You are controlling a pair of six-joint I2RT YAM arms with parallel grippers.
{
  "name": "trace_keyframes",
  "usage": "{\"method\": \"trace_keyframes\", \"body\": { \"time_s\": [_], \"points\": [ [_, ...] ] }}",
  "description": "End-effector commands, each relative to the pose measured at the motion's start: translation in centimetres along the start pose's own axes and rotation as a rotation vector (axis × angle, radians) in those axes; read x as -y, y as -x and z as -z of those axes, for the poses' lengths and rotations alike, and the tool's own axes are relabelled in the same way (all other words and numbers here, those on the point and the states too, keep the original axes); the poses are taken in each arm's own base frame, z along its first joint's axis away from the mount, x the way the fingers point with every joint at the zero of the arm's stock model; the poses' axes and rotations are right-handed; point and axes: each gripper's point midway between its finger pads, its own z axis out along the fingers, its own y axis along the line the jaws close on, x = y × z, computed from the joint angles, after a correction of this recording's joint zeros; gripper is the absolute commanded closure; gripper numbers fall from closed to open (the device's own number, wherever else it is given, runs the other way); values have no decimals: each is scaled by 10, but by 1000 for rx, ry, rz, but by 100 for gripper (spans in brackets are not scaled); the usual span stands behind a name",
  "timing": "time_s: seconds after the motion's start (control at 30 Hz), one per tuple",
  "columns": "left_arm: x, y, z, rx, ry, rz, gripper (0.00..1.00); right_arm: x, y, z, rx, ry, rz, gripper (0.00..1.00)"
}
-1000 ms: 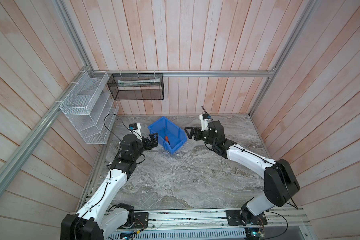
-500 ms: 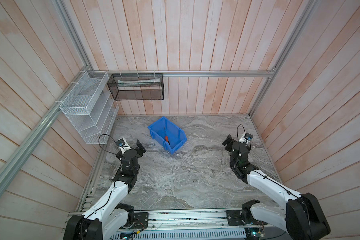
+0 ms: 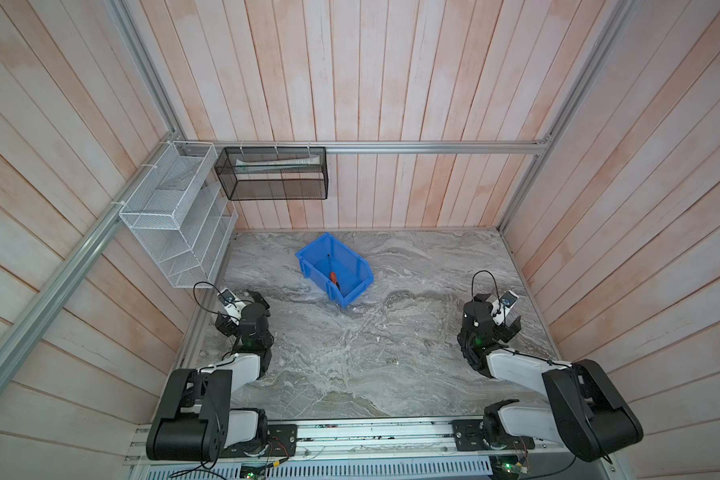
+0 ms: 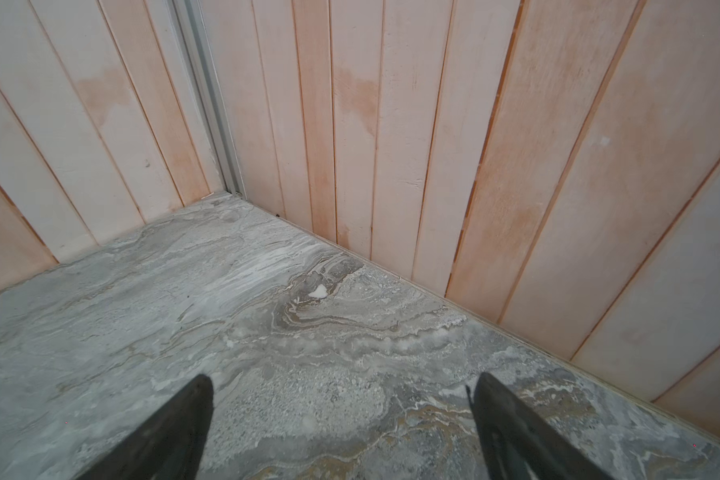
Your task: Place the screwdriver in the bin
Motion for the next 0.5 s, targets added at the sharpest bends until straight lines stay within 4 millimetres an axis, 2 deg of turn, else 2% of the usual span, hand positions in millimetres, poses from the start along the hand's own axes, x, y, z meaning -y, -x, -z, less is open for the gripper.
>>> {"method": "trace_keyframes", "body": {
  "time_s": [0.0, 0.33, 0.4, 0.47],
  "points": [
    [11, 9, -1, 55, -63, 17, 0, 9, 5, -3, 46, -82, -21, 1],
    [37, 2, -16, 0, -119, -80, 0, 11, 10, 2, 84, -40, -42, 1],
    [50, 2, -12, 8, -184, -114, 0, 12, 12, 3, 94, -36, -43, 0],
    [73, -2, -3, 22, -313, -171, 0, 12, 14, 4, 106, -31, -43, 1]
  ]
}}
